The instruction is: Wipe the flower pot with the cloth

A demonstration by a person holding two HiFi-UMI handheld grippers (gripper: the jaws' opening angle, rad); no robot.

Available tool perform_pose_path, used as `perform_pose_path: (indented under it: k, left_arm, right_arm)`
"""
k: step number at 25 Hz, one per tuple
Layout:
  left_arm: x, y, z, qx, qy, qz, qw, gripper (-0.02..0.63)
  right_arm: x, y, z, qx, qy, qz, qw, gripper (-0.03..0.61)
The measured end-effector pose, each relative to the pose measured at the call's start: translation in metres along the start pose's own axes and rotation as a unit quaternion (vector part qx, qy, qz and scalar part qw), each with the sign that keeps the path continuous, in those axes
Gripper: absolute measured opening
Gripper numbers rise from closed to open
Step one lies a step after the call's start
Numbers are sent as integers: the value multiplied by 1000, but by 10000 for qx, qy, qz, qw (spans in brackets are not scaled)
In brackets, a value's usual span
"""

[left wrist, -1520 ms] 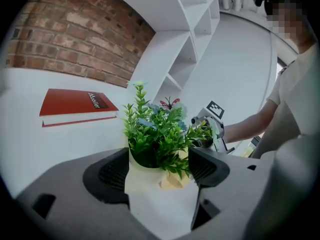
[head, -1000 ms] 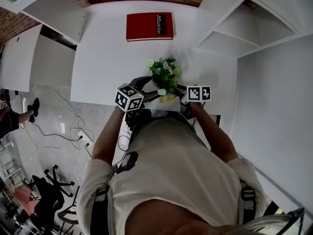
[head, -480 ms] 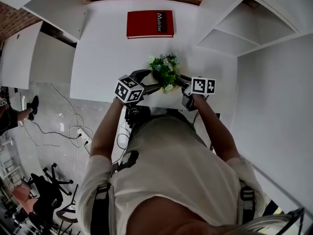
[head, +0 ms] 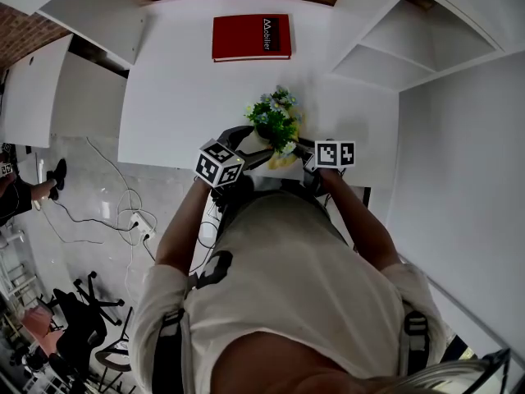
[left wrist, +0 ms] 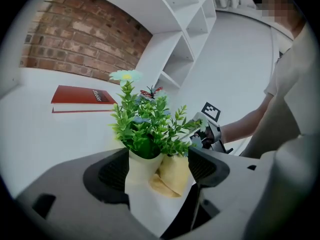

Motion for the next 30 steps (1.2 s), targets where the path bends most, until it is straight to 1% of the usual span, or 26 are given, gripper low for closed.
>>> perform_pose_path:
  k: [4, 6, 8, 10, 14, 17, 20, 22, 24, 27, 30]
  left_arm:
    - [1, 8, 11, 114, -3, 98, 9999, 354]
    - [2, 8, 9, 91, -62, 125, 9999, 354]
    - [5, 3, 3, 3, -148, 153, 9998, 353]
    - [7, -6, -5, -164, -168, 130, 9996, 353]
    - [1, -18, -16, -515, -76, -103, 9986, 354]
    - [-1, -18, -16, -574, -104, -215, 9981, 353]
    - [-4, -7, -13, -563, -189, -346, 9976, 353]
    - [-5, 2, -11, -641, -315, -430, 9965, 353]
    - [-5, 9, -10, -619, -392, -461, 9962, 353]
    - [-7, 13, -7, -556, -398, -401, 9969, 353]
    - [-7, 14, -1, -538, -317, -416, 9972, 353]
  right_arm:
    - [5, 12, -1, -143, -23, -62, 9999, 141]
    - [7, 15, 0, -153, 22, -82, 9998, 141]
    - [9, 11, -1, -124, 65, 5, 9999, 141]
    - [13, 0, -6, -74, 6, 197, 9998, 141]
    - [21, -24, -17, -136, -247, 650, 9975, 141]
    - [23, -26, -22, -231, -300, 776, 9963, 141]
    - [18, -10, -20, -303, -221, 629, 9973, 141]
    - [14, 5, -16, -363, -142, 437, 9983, 141]
    - [7, 21, -13, -400, -65, 197, 9990, 141]
    - [-3, 35, -11, -420, -19, -38, 9991, 141]
    - [-7, 37, -11, -470, -3, -76, 9989, 140]
Point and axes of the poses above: the fingertips, and each gripper's own axes: x backward along the fingers, z to its right, y out of its underside, the point moved 5 cm from there along x, backward along the fingers, and after that the axes turned 5 degrees about z, right-handed, at the moved point
